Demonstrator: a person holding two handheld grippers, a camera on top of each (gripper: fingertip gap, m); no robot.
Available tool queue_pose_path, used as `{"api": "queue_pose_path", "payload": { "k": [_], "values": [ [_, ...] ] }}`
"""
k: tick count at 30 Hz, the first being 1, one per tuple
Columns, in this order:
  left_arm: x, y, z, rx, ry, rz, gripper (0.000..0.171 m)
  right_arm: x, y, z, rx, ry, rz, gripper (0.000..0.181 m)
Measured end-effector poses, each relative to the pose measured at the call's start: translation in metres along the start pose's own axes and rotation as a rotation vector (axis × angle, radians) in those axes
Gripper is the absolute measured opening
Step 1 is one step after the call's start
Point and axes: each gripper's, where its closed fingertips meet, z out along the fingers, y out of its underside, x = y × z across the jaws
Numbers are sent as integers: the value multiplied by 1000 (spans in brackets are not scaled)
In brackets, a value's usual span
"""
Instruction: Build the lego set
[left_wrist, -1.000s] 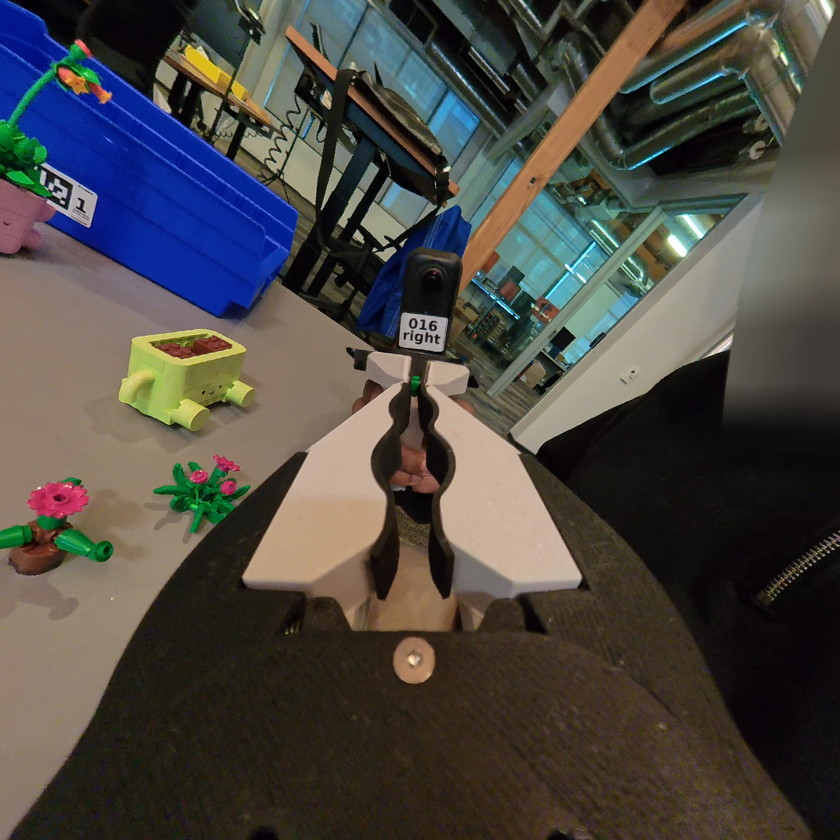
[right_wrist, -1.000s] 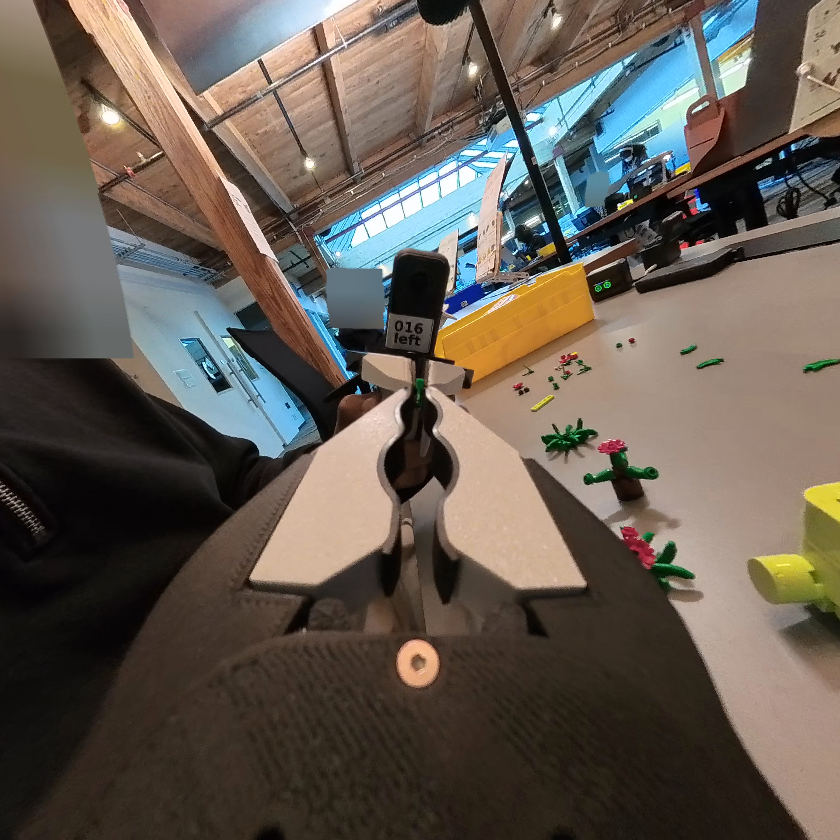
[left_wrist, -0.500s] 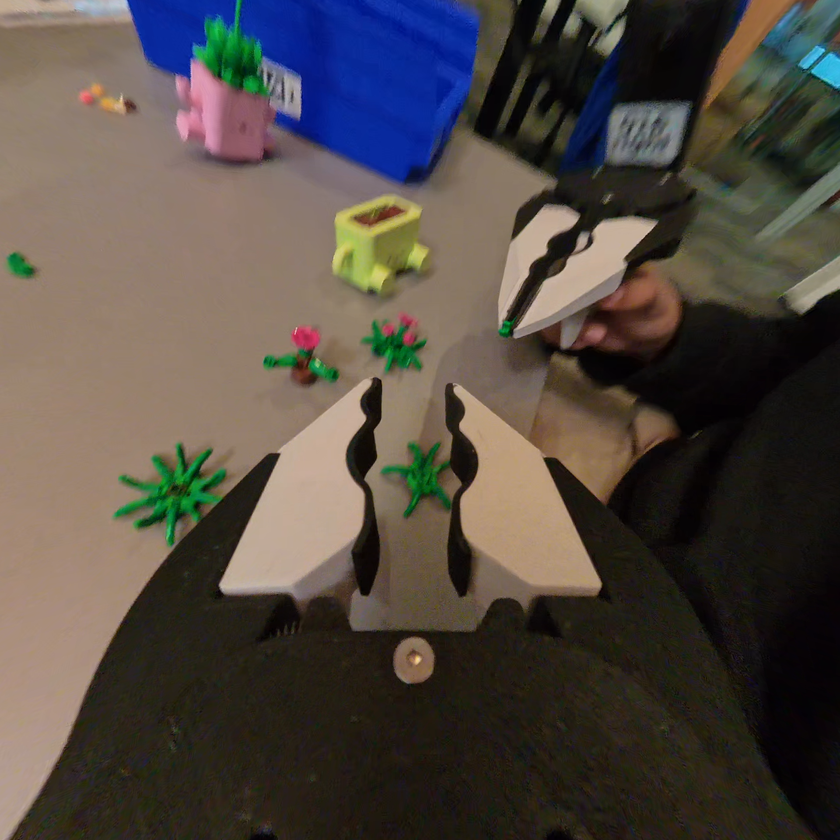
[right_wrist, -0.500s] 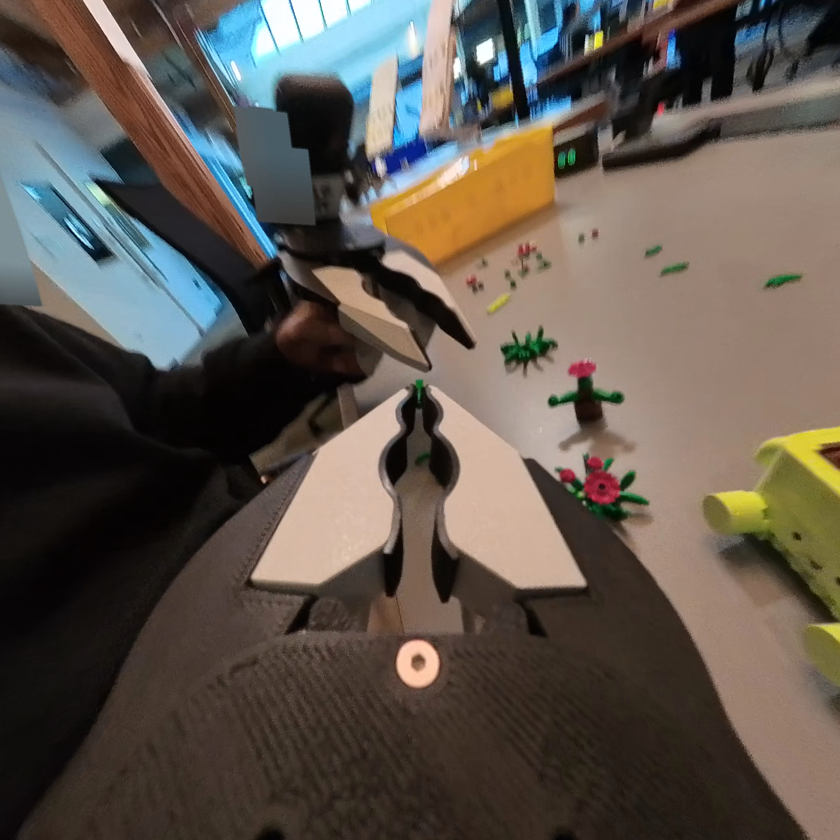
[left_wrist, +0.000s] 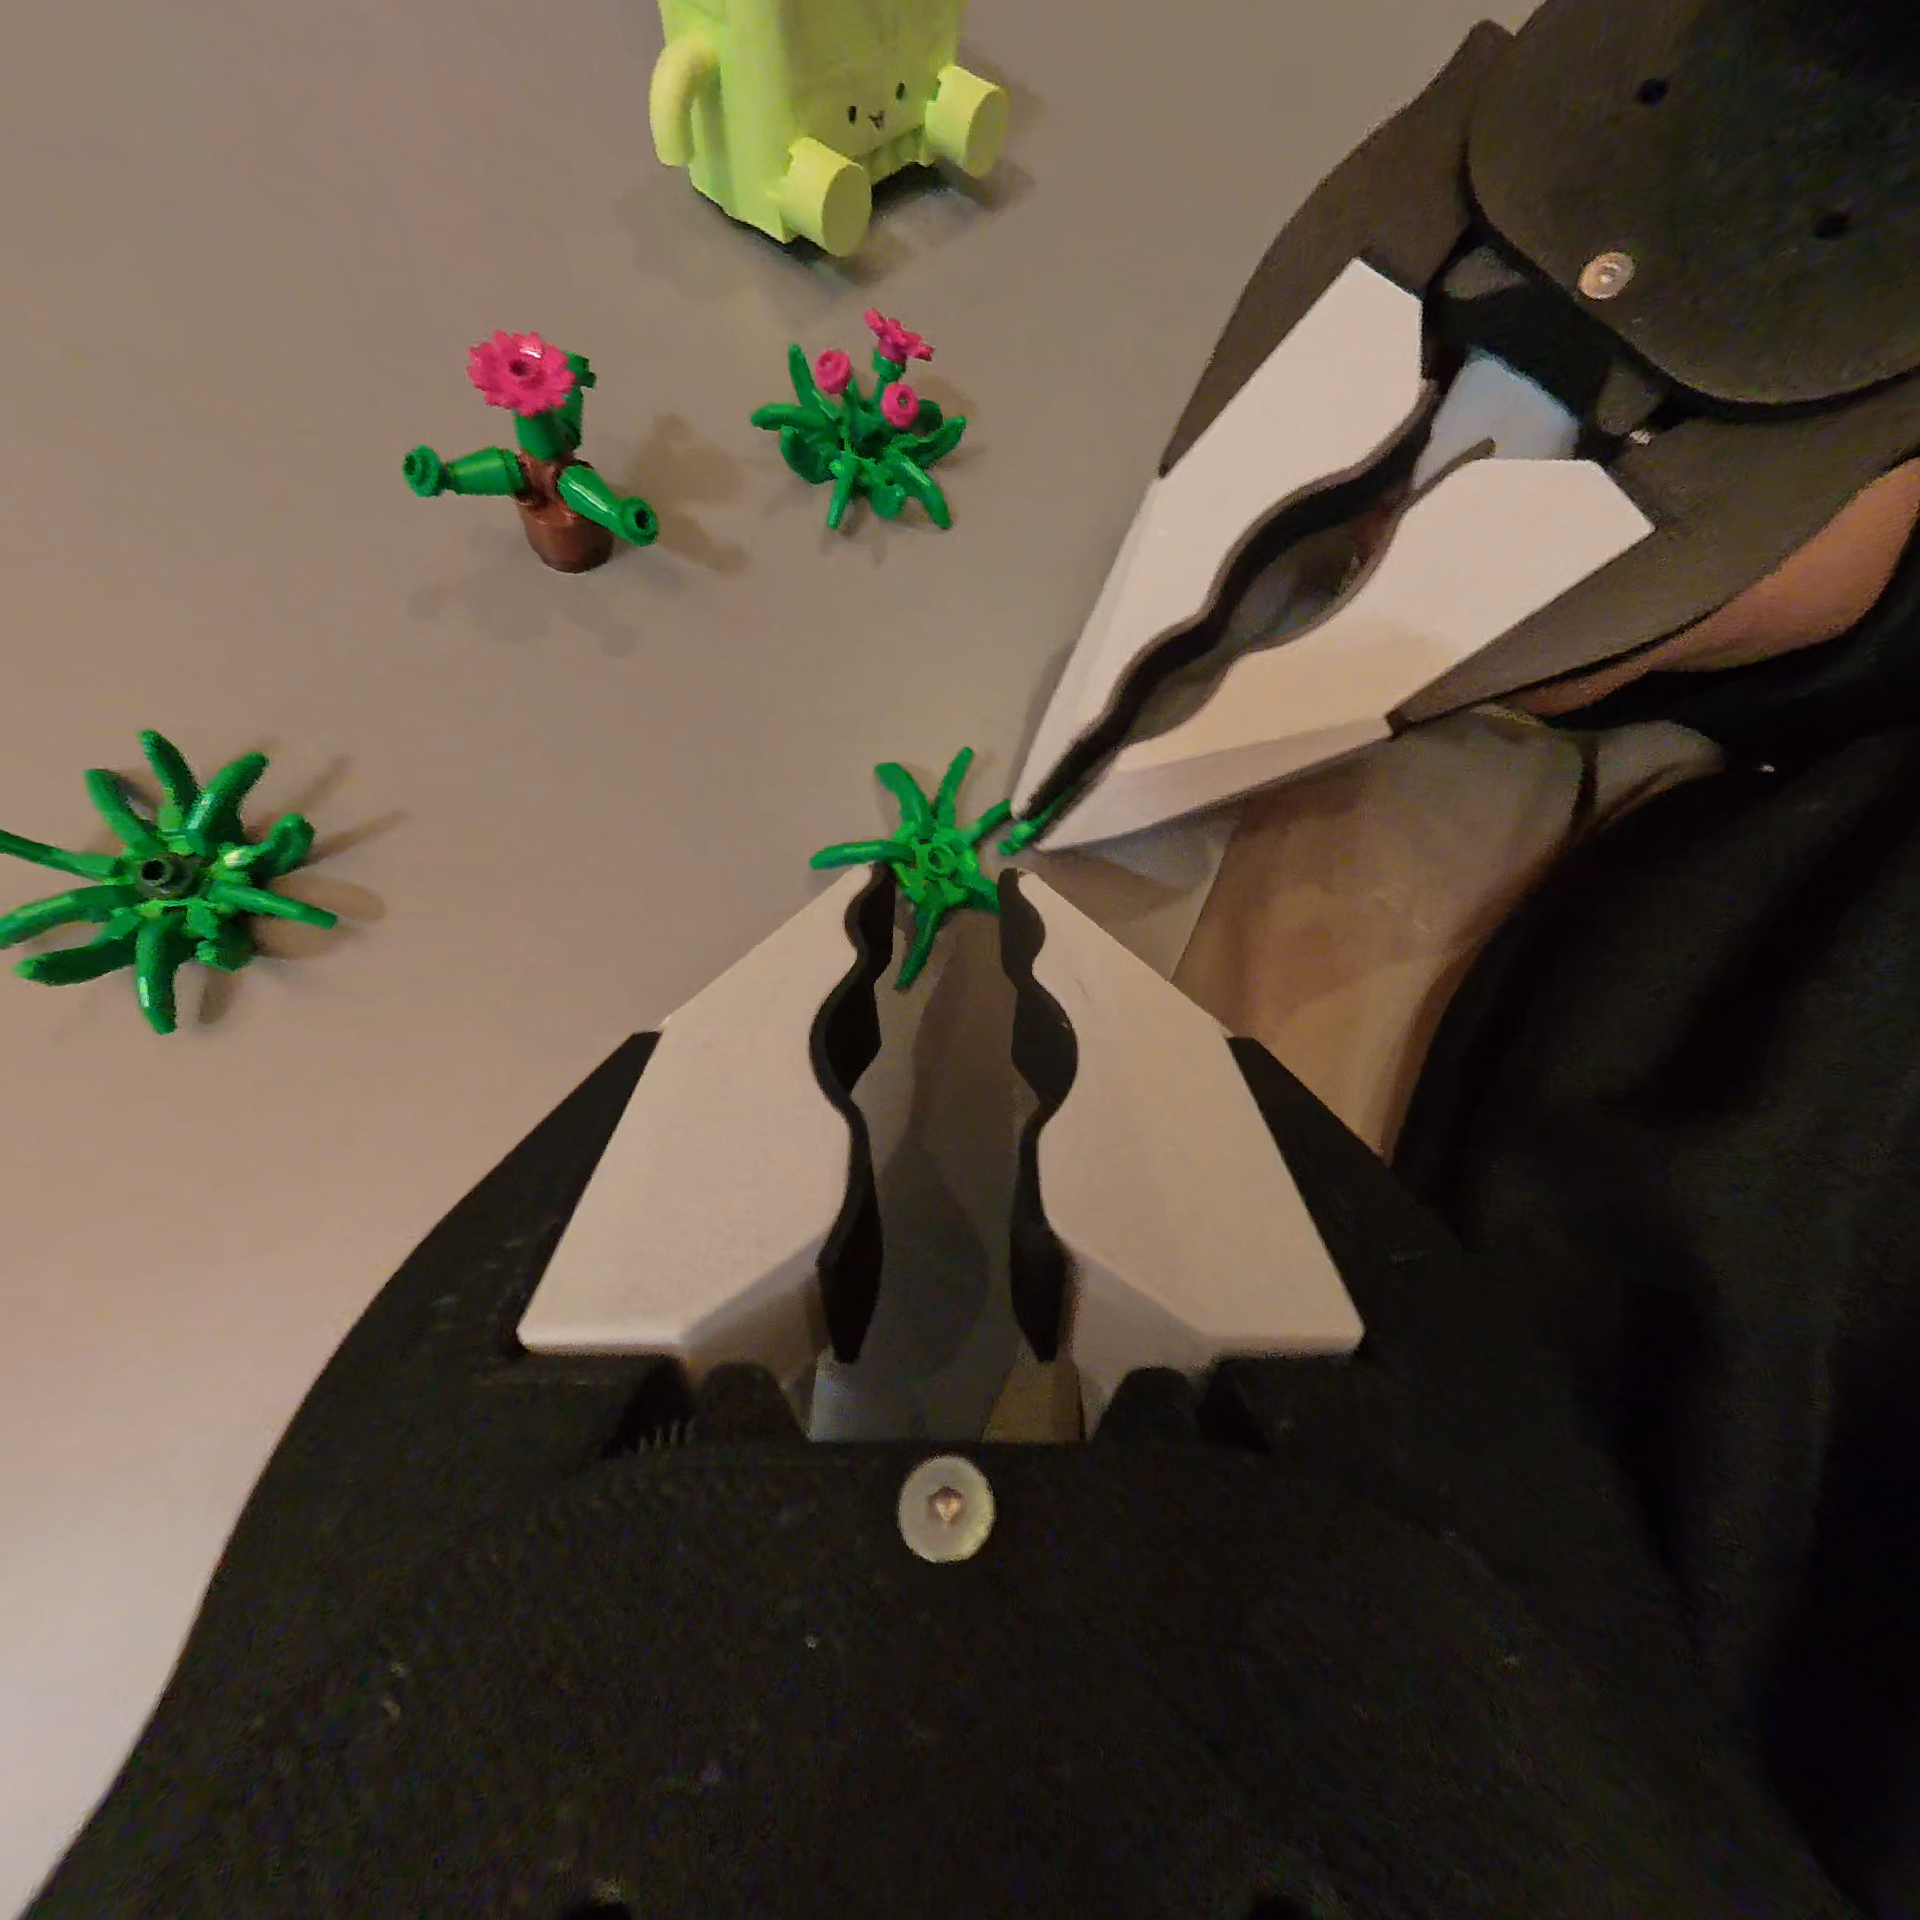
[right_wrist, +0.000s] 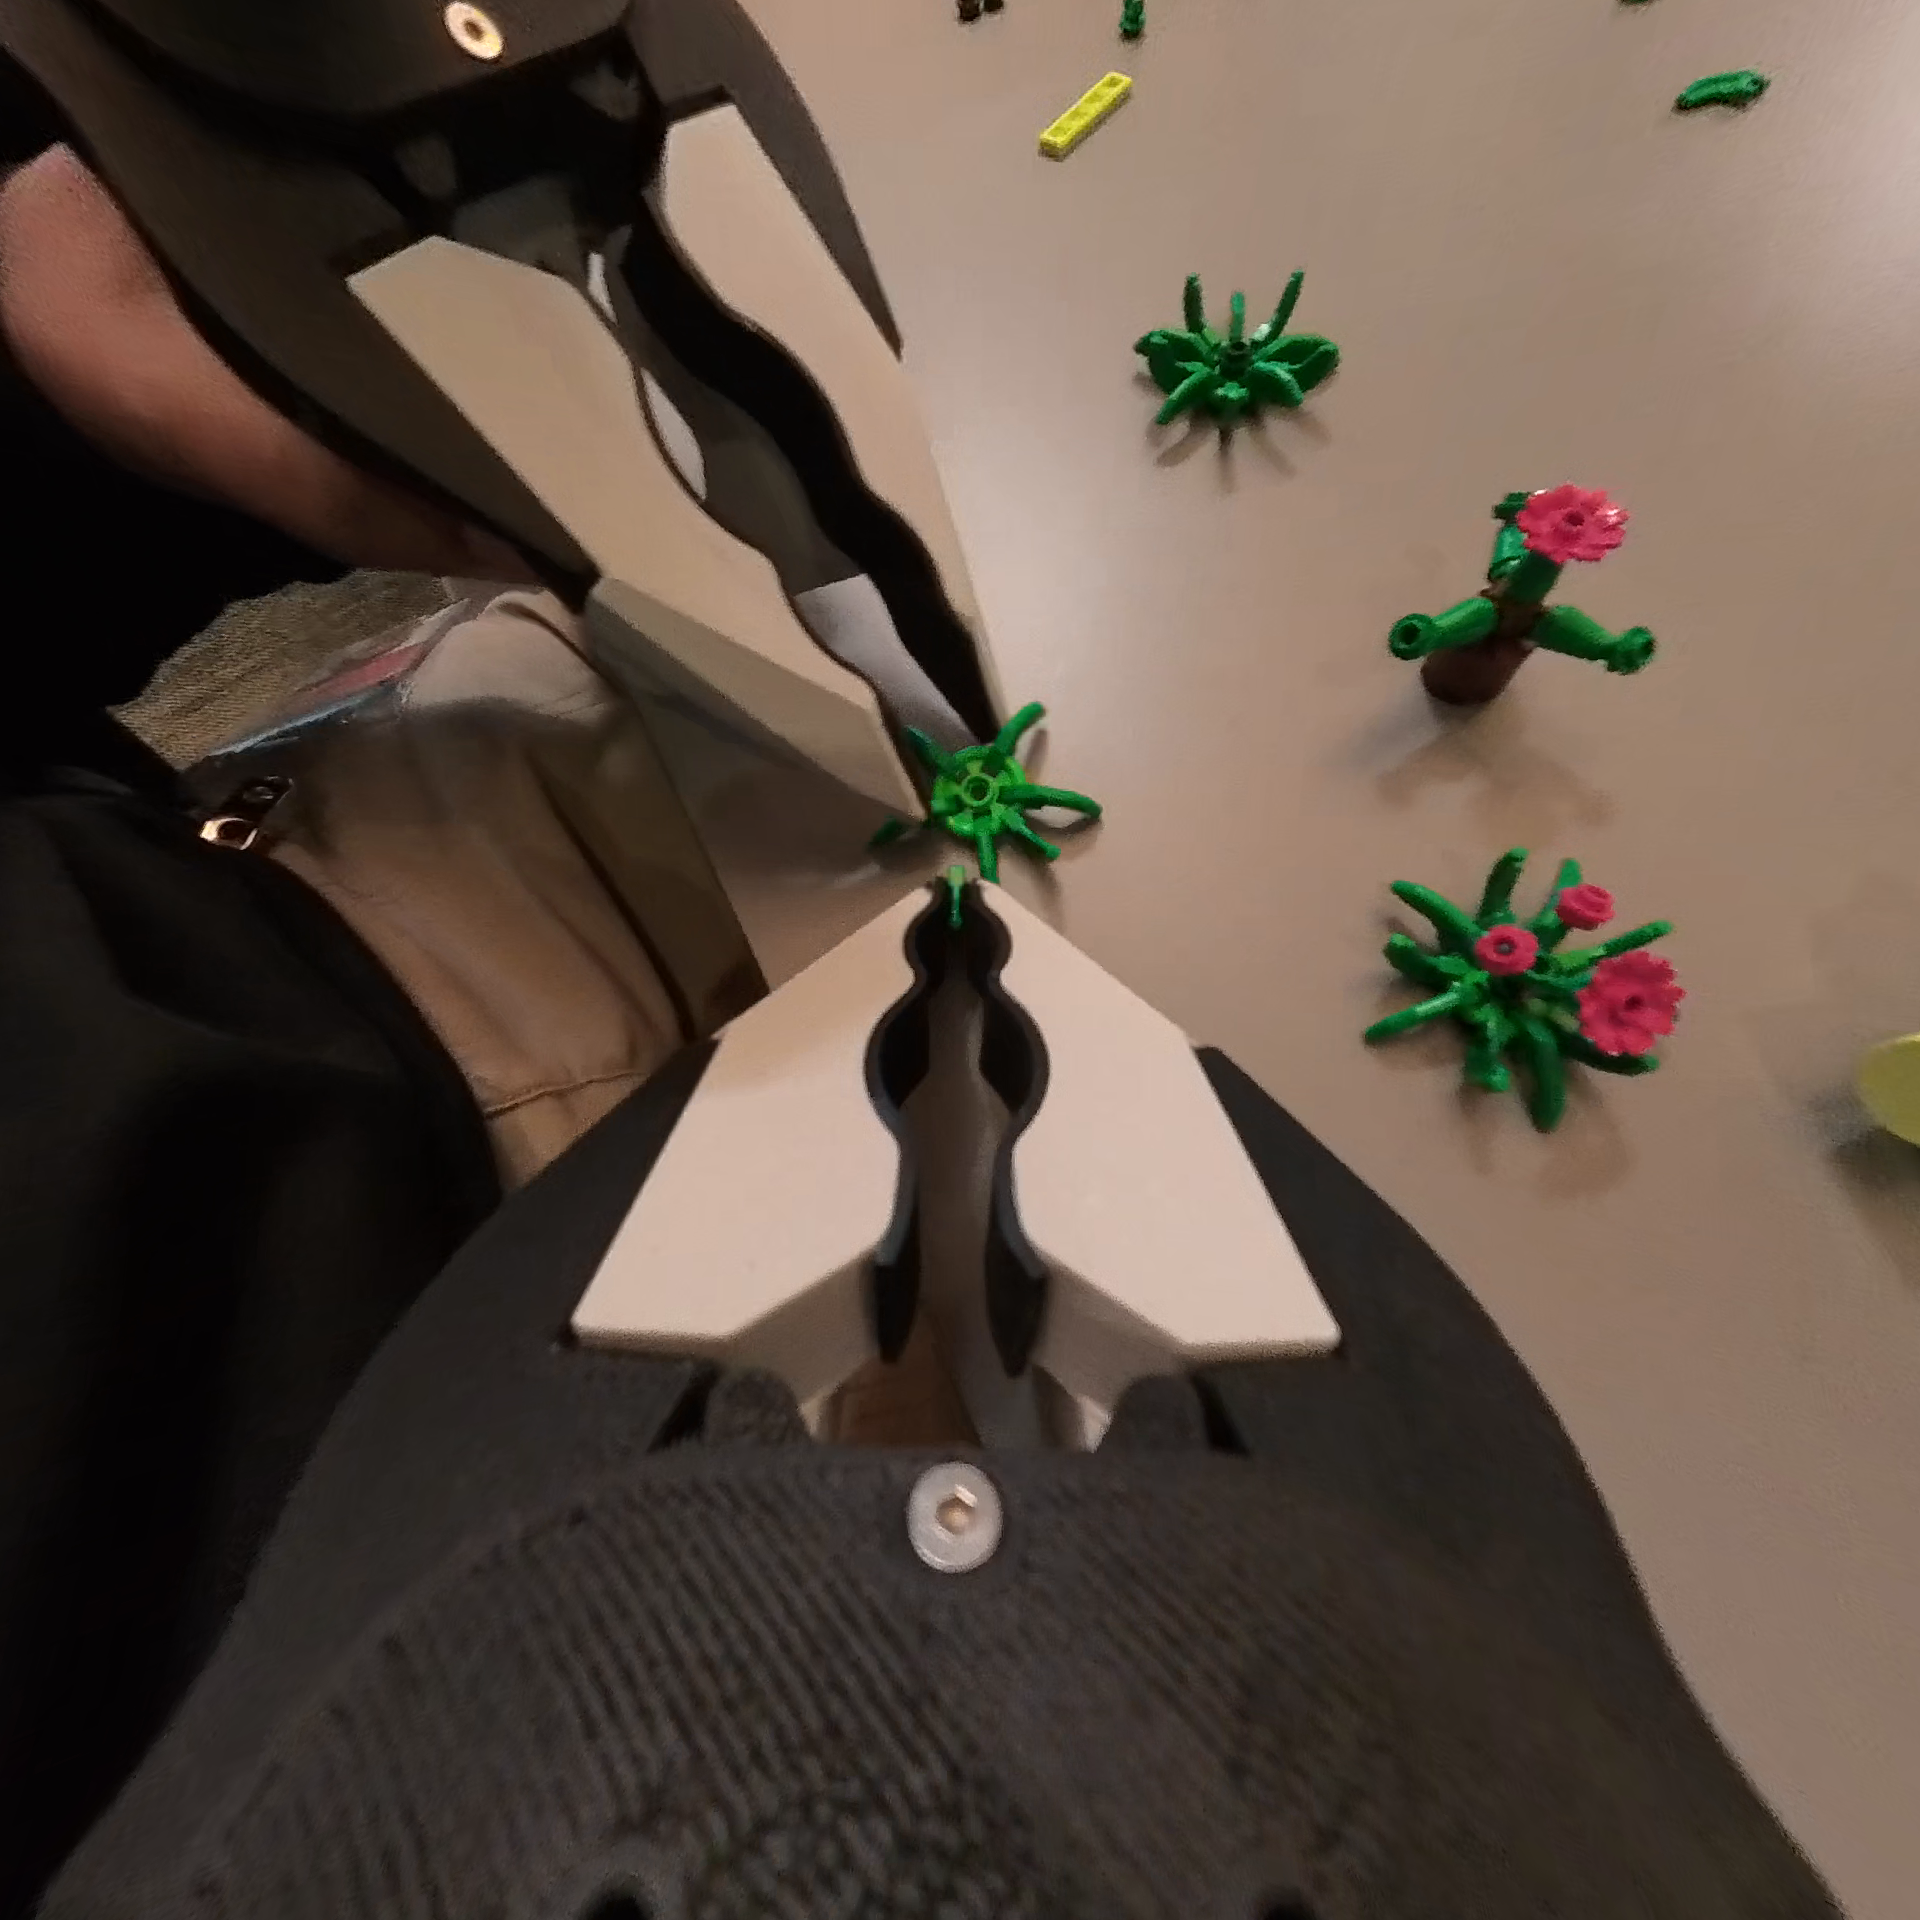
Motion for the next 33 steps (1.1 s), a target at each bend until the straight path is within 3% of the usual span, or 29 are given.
{"api": "queue_pose_path", "payload": {
  "k": [4, 9, 13, 16, 25, 33],
  "values": [
    [9, 5, 0, -39, 49, -31, 11, 5, 0, 0, -12, 43, -35, 1],
    [12, -2, -9, 9, 53, -12, 5, 4, 2, -3, -35, 42, -74, 0],
    [5, -14, -13, 77, -6, 121, 25, 3, 2, -4, -34, 20, -71, 0],
    [5, -9, -7, 36, -13, 228, 32, 4, 2, -2, -37, 4, -63, 0],
    [-12, -9, -12, -42, -20, 522, 11, 5, 0, 0, -57, 6, -71, 0],
    [-3, 6, 1, -188, 139, 626, 7, 6, -1, 1, -54, -17, -58, 0]
  ]
}}
